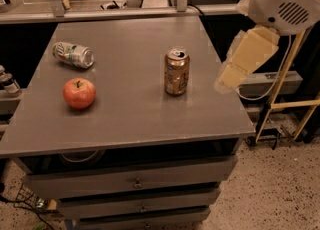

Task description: Move orange can near apple

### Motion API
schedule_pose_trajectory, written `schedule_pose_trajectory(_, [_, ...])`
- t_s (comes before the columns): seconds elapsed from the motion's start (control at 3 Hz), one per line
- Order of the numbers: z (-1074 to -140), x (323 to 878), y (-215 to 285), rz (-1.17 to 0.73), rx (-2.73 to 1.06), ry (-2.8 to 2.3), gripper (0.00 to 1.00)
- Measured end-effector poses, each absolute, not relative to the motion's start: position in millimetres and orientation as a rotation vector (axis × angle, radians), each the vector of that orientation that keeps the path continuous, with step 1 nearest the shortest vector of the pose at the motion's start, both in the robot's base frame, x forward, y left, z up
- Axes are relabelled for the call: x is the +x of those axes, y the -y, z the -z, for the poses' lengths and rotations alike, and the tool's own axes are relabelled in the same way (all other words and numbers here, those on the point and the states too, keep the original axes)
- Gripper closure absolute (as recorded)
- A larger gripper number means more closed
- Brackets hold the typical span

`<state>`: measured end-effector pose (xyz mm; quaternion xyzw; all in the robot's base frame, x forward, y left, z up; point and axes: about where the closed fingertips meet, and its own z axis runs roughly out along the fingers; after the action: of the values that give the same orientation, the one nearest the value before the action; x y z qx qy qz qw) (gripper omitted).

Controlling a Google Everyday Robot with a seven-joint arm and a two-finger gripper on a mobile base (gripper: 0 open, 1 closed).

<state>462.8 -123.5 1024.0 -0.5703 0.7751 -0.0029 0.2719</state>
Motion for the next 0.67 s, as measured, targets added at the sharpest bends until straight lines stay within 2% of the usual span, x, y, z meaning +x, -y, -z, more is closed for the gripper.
schedule_pose_trajectory(0.67, [-955.8, 505.8, 124.0, -0.21, -1.468, -2.027, 0.0])
